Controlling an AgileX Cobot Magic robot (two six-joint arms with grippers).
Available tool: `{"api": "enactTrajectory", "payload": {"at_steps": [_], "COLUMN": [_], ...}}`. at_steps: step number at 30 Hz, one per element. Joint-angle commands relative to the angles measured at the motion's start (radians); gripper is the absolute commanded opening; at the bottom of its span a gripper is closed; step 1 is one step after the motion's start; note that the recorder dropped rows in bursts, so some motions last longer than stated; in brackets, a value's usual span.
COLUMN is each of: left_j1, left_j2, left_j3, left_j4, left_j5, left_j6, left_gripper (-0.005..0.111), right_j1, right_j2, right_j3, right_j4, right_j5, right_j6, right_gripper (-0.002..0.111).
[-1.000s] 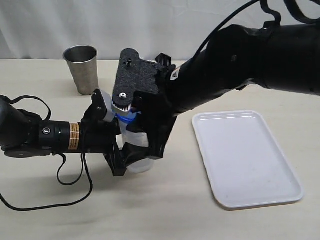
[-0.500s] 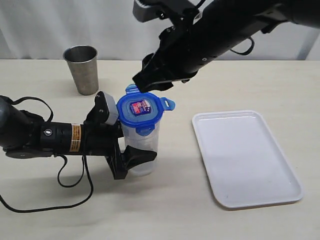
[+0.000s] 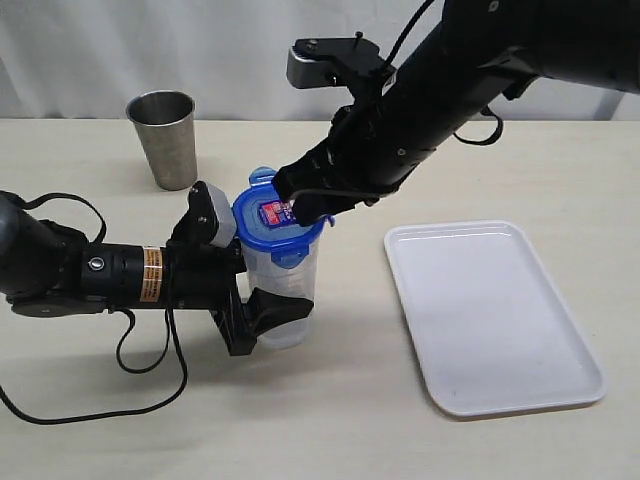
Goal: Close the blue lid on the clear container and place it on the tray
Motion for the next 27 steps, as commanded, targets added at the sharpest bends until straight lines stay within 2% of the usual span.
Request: {"api": "enactTrajectory", "payload": {"at_steps": [1, 5, 27], "left_j1": [-0.005, -0.005, -0.005], "left_j2": [0.001, 0.001, 0.001], "left_j3": [0.005, 0.005, 0.005], "left_j4": [-0.019, -0.019, -0.019], "left_j5": [0.036, 0.036, 0.027], "left_j6": [0.000, 0.000, 0.000], "left_gripper": [0.000, 0.000, 0.000], "right_j1": [-0.006, -0.006, -0.006], "right_j2": [0.029, 0.049, 0.223], "right_j3": [0.003, 0.003, 0.005], "right_j4": [-0.023, -0.015, 0.367], "right_j5": [-0.003, 0.016, 0.155], "right_j6": [0.032, 0.033, -0.205], "right_gripper": [0.041, 0.048, 0.045]}}
